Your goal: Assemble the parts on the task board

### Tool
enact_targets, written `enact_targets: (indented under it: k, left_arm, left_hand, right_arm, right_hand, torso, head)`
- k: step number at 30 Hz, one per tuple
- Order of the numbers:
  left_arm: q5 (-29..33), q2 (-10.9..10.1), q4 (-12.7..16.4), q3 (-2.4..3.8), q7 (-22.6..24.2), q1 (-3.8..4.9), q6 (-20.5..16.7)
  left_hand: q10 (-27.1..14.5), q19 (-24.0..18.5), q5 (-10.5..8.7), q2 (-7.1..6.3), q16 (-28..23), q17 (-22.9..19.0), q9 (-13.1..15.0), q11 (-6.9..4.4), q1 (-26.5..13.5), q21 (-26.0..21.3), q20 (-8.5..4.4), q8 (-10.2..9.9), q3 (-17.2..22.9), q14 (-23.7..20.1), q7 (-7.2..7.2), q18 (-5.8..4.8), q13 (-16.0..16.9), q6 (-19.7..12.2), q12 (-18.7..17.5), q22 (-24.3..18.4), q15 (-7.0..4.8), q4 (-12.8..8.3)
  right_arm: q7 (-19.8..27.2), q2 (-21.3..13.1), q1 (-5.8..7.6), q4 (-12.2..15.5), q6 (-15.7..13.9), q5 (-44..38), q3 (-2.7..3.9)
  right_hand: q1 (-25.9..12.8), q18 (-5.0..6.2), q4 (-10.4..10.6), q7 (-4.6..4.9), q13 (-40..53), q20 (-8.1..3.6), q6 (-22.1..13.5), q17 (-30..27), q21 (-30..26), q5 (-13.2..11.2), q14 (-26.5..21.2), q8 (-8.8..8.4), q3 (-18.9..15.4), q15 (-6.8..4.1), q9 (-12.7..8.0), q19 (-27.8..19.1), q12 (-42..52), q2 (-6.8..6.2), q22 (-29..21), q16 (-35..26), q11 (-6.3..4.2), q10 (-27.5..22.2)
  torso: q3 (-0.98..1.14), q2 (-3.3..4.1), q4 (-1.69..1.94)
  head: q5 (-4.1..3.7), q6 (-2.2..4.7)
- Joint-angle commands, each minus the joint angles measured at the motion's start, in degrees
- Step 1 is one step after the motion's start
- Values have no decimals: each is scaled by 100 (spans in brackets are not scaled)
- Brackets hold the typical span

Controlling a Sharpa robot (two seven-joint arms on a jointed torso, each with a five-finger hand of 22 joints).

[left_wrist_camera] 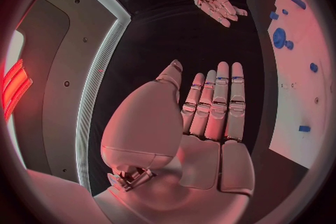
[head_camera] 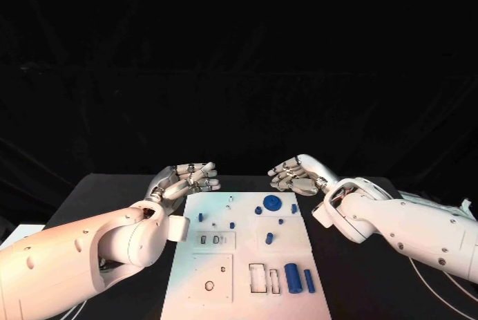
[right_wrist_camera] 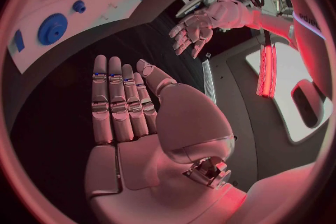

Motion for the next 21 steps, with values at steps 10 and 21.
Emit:
enact_targets:
  k: [10,21]
  left_arm:
    - [410,-330,753,14,-110,76,412]
    - [424,-492,1146,26,-128,159,436]
  left_hand:
    - [82,208,-32,-17,-50,92,-12,6,19,-3,-33,-154,-103,203,36,67,0,72,-146,-46,-21,-129]
    - [84,189,-32,2,-107,96,-10,18,26,-40,-23,-179,-116,160,47,61,2,81,-171,-70,-4,-164]
  right_arm:
    - [-1599,134,286,96,1043,-3544,15]
    - [-1956,265,361,63,1565,-4101,15]
  right_hand:
    - [-170,67,256,-280,6,-535,130,780,1186,-412,1562,-132,23,-480,-20,1330,-174,-458,565,994,-317,398]
    - [-104,52,567,-273,8,-563,144,1679,1777,-424,1501,-113,303,-496,-1,1403,-162,-661,918,2046,-287,75]
  torso:
    - [-116,401,204]
    - [-159,603,262]
  head:
    - [-129,79]
    - [-211,97]
